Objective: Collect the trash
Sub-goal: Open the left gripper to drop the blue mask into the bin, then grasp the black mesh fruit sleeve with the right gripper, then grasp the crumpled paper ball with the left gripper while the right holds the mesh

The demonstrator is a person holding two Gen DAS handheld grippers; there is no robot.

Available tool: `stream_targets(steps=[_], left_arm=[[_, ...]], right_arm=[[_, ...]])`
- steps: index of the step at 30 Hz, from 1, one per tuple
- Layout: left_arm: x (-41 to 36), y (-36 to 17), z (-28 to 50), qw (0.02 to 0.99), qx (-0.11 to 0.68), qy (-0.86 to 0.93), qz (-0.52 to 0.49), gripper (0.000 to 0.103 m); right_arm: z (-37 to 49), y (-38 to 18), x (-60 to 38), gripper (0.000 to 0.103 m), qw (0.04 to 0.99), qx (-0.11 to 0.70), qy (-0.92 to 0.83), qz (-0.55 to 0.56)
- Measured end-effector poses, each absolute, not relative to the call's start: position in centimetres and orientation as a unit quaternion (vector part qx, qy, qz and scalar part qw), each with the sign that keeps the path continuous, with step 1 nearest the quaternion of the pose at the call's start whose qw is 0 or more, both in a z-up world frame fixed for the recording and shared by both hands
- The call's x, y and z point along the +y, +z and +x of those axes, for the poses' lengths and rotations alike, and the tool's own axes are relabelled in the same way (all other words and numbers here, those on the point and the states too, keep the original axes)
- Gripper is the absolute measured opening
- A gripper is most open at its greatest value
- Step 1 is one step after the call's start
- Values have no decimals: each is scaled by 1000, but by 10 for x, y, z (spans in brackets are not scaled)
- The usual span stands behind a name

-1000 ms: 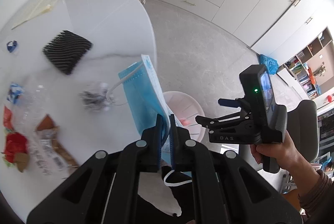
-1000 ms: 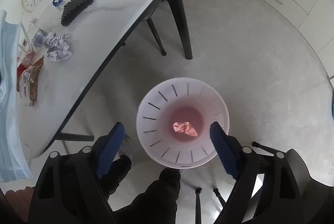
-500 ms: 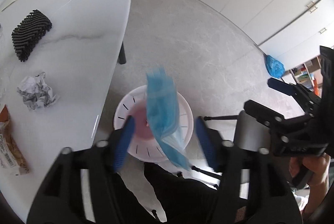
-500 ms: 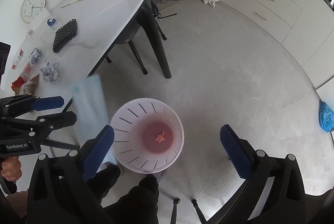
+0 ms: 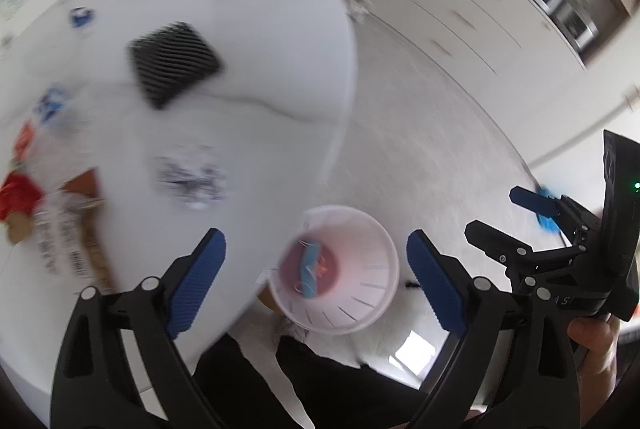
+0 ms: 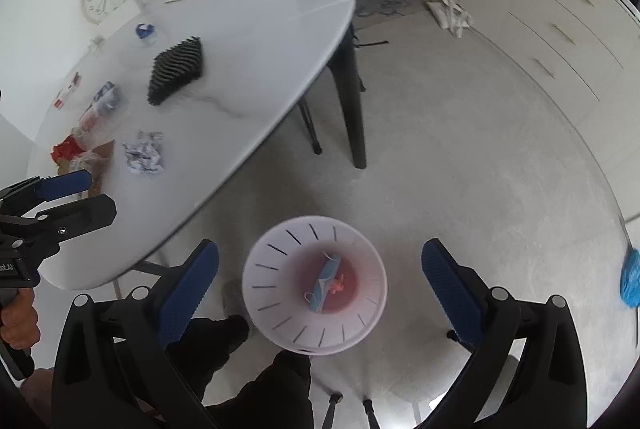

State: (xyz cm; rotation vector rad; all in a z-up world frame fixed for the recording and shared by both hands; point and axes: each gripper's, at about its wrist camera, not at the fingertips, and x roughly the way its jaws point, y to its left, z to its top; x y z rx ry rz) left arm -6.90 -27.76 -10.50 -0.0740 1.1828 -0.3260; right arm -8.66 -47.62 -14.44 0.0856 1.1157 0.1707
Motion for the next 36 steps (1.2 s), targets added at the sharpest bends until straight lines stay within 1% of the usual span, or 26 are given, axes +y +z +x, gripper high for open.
stream_targets(steps=[7, 12, 14, 16, 17, 19, 20, 22, 23, 25, 28, 32, 36], left_arm=[[-184, -82, -57, 843, 528, -45, -87, 91], [-141, -87, -57, 840, 533, -14, -102, 91], [-126, -91, -55, 838, 535, -10, -103, 91], [-119, -100, -52, 835, 541, -13, -104, 91], [-115, -102, -51, 833, 543, -15, -105, 91], [-110, -109, -48, 831, 546, -23, -105, 91], [-110, -111, -46, 830, 548, -28, -105, 91], [-110, -114, -40, 829, 549, -39, -101, 91], [-110, -115, -38, 829, 549, -44, -100, 91], [-112, -116, -32, 828, 550, -58, -99, 91], [-116, -118, -26, 825, 551, -78, -99, 91], [-132, -121, -20, 821, 554, -104, -91, 91], [-161, -127, -15, 818, 556, -118, -85, 91]], right_arm=[[1, -132, -388, 101, 842, 508, 182, 9], [70, -151, -332, 101, 832, 518, 199, 14], [99, -164, -317, 98, 826, 530, 190, 18], [121, -176, -306, 89, 820, 543, 180, 22], [131, -182, -302, 87, 816, 550, 176, 27], [148, -193, -296, 79, 810, 563, 164, 30], [155, -198, -293, 77, 806, 570, 157, 29], [163, -206, -288, 67, 798, 583, 151, 30], [163, -206, -286, 64, 799, 582, 147, 26], [162, -205, -280, 36, 798, 583, 151, 16], [158, -199, -277, 12, 801, 577, 157, 14], [148, -183, -287, 12, 812, 560, 163, 19], [125, -154, -319, 12, 826, 539, 165, 23]])
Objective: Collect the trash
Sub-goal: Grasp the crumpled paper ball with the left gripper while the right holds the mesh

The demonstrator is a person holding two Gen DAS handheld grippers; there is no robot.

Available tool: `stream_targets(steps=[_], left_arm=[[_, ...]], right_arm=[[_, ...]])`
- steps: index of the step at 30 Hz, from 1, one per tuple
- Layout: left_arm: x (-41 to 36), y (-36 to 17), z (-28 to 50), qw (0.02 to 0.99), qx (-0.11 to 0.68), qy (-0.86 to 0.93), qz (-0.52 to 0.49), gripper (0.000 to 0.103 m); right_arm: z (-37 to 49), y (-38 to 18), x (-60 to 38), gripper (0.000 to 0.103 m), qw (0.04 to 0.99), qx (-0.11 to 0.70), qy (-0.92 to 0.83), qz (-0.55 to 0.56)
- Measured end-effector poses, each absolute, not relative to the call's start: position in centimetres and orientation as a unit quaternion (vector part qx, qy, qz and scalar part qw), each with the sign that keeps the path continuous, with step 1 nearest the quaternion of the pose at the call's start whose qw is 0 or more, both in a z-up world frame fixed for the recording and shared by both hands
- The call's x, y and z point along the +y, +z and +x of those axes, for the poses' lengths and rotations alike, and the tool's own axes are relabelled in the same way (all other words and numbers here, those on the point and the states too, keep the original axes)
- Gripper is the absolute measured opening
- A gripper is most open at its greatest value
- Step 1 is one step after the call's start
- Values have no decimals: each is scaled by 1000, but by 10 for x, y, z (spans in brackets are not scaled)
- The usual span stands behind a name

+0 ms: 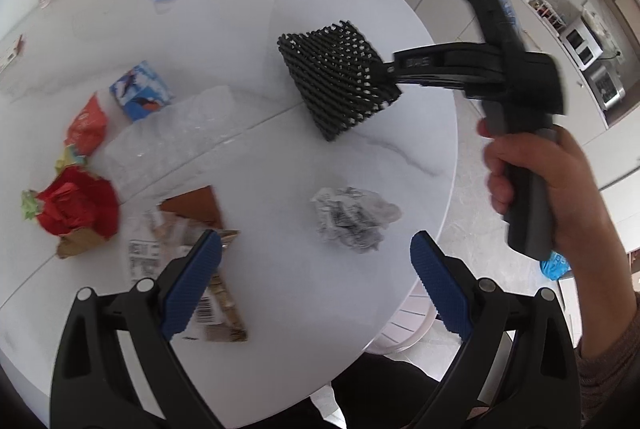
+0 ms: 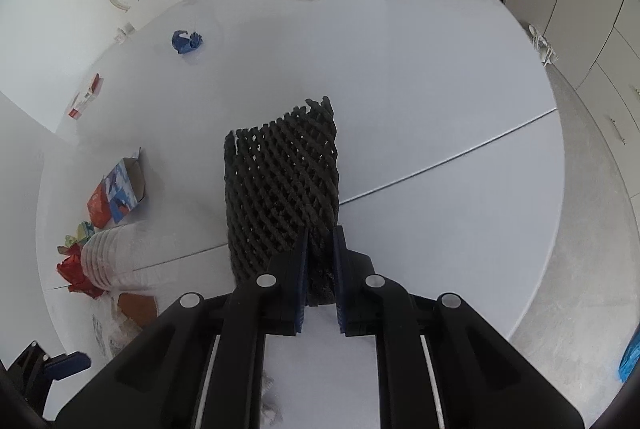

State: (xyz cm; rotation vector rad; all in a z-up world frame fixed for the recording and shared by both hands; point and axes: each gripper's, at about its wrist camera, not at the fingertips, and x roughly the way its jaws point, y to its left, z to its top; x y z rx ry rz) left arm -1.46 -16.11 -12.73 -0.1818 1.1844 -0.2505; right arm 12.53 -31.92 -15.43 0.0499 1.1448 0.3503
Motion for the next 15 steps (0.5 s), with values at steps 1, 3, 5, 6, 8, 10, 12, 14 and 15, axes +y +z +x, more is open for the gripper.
stream_targets(steps=[1, 3, 5, 6, 8, 10, 12, 14, 15], left_arm=[[-169, -131, -13, 818, 557, -118, -85, 91], [-186, -140, -8, 817, 560, -112, -83, 91], [-199, -152, -2, 814, 565, -103, -85, 90], [-206, -159, 2, 811, 570, -92, -88, 87], [-214, -173, 8, 803, 582, -79, -103, 83], [-220, -186, 16, 793, 594, -64, -121, 74], [-224, -196, 23, 786, 603, -47, -130, 60], [-226, -199, 26, 789, 600, -30, -128, 51], [-227, -198, 27, 793, 595, -25, -131, 49]], right_arm=[[118, -147, -331, 12, 829, 534, 166, 28], [103, -133, -353, 12, 833, 526, 168, 31], [89, -121, -373, 12, 836, 521, 170, 31], [78, -116, -387, 12, 836, 520, 171, 31], [61, -108, -411, 12, 838, 518, 170, 30], [44, -104, -433, 12, 839, 518, 166, 34], [31, -105, -455, 13, 836, 522, 163, 41], [17, -107, -472, 13, 833, 526, 162, 50], [10, -109, -481, 13, 832, 529, 162, 52]])
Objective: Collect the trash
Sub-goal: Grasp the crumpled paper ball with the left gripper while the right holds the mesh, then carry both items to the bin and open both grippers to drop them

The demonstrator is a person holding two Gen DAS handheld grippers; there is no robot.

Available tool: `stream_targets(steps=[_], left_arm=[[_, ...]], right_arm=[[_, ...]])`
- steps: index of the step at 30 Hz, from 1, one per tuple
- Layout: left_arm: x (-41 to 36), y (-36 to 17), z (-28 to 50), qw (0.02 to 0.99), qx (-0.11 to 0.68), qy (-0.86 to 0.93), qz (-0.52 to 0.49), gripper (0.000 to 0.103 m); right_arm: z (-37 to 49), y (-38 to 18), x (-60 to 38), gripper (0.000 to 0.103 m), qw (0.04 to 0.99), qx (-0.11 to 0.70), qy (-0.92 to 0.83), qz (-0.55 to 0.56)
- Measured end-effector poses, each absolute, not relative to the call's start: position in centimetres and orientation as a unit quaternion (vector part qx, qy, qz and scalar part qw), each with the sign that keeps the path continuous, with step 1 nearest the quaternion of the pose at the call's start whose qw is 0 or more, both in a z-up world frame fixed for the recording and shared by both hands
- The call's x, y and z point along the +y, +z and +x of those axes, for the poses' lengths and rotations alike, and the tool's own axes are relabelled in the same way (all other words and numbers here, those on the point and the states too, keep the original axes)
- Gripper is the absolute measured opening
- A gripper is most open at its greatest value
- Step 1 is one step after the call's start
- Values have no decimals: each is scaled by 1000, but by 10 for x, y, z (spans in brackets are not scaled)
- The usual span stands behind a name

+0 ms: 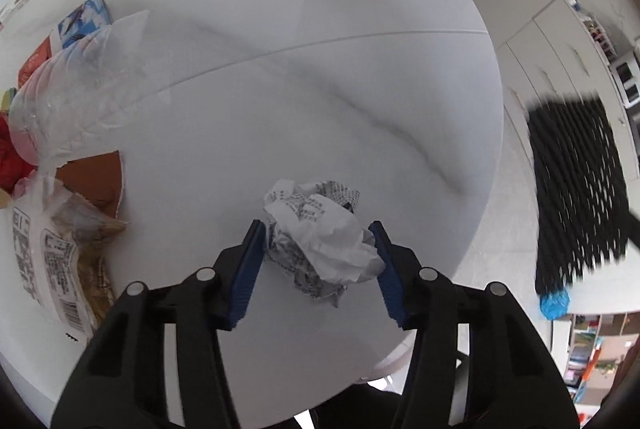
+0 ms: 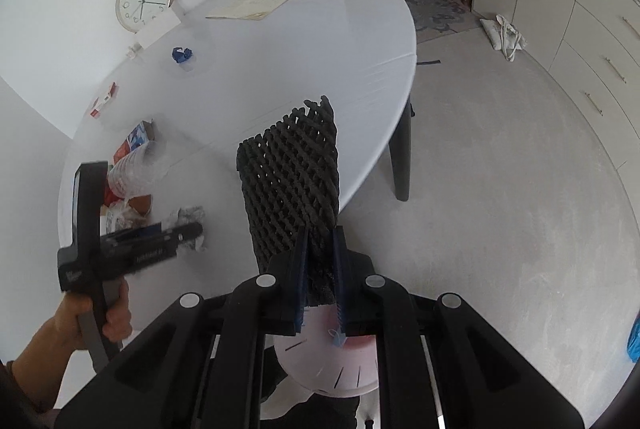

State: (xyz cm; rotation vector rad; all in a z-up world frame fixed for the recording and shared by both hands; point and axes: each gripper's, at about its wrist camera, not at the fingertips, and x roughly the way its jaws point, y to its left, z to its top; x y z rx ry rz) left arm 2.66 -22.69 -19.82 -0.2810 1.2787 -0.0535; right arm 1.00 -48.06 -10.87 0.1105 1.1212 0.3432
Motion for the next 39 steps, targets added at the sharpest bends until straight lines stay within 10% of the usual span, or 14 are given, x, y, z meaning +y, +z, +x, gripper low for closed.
stream_targets(steps=[19, 24, 35, 39], left_arm=[[-274, -136, -59, 810, 570, -54, -130, 43], [-298, -132, -78, 811, 569, -70, -120, 43], [-330, -151, -87, 791, 594, -106, -98, 46], [-336, -156, -89, 786, 602, -108, -89, 63]], right_arm=[[-67, -235, -498, 18, 744, 625, 236, 0], [-62, -280, -484, 59, 726, 645, 236, -21], [-67, -247, -503, 85, 764, 610, 199, -61], [-64, -225, -516, 94, 780, 596, 183, -55]])
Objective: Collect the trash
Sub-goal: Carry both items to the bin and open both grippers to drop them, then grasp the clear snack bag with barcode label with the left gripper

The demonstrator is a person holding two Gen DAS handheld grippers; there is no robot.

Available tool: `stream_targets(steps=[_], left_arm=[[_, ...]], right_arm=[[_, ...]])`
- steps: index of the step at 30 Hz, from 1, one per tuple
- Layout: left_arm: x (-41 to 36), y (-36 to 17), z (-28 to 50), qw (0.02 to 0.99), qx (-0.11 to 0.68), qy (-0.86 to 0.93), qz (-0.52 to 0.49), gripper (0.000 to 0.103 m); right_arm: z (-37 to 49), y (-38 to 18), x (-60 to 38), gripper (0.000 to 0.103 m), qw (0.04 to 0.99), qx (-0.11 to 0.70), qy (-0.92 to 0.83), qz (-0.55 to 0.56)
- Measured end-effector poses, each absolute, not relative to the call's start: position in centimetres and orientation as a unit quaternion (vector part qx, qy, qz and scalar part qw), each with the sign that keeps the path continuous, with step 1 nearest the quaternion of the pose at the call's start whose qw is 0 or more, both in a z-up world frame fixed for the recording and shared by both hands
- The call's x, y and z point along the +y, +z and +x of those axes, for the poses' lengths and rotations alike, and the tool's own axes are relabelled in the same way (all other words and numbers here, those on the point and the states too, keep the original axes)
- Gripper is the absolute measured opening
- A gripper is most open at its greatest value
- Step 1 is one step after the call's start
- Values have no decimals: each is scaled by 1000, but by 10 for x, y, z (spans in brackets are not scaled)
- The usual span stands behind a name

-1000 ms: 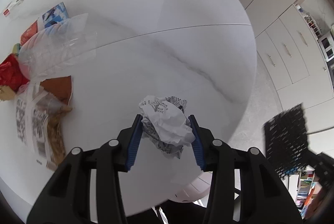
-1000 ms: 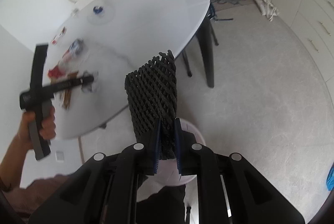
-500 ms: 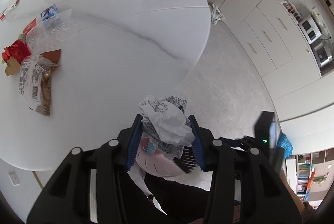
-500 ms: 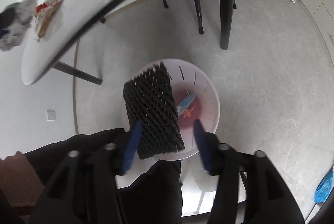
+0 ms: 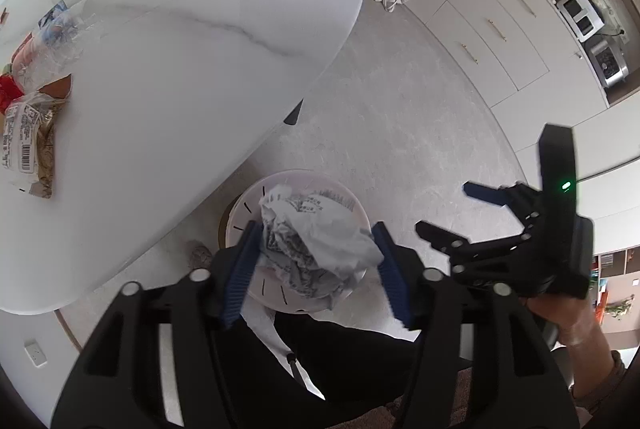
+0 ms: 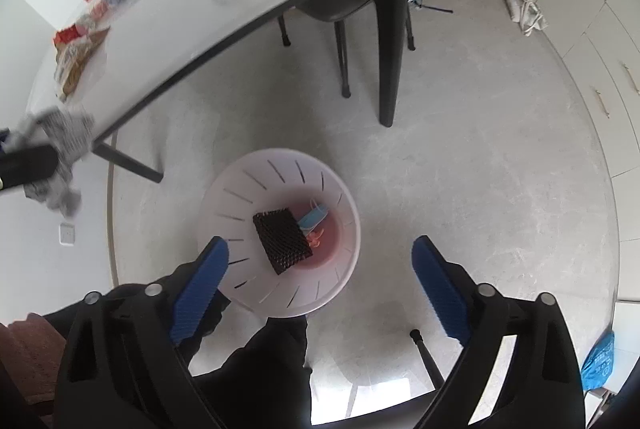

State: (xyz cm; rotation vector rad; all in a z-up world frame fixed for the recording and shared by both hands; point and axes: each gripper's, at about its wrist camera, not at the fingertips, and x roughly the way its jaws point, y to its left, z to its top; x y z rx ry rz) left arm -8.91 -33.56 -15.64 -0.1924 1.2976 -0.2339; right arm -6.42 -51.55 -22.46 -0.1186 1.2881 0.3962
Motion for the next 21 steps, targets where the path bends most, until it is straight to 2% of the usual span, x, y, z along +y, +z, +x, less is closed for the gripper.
stream_targets(steps=[4, 6, 14, 21], left_arm=[[-335, -150, -98, 794, 592, -101, -92, 82], [-335, -144, -100, 797, 588, -98, -95, 86], [-306, -117, -103, 818, 563, -62, -104, 90], [-249, -94, -109, 841, 528, 14, -116, 92]], right_arm=[[-59, -207, -523, 95, 788, 587, 179, -42], [-57, -199, -523, 95, 792, 583, 178, -37], [-44, -166, -509, 97, 804, 561, 195, -23], [-39, -133, -466, 100, 814, 531, 235, -32]])
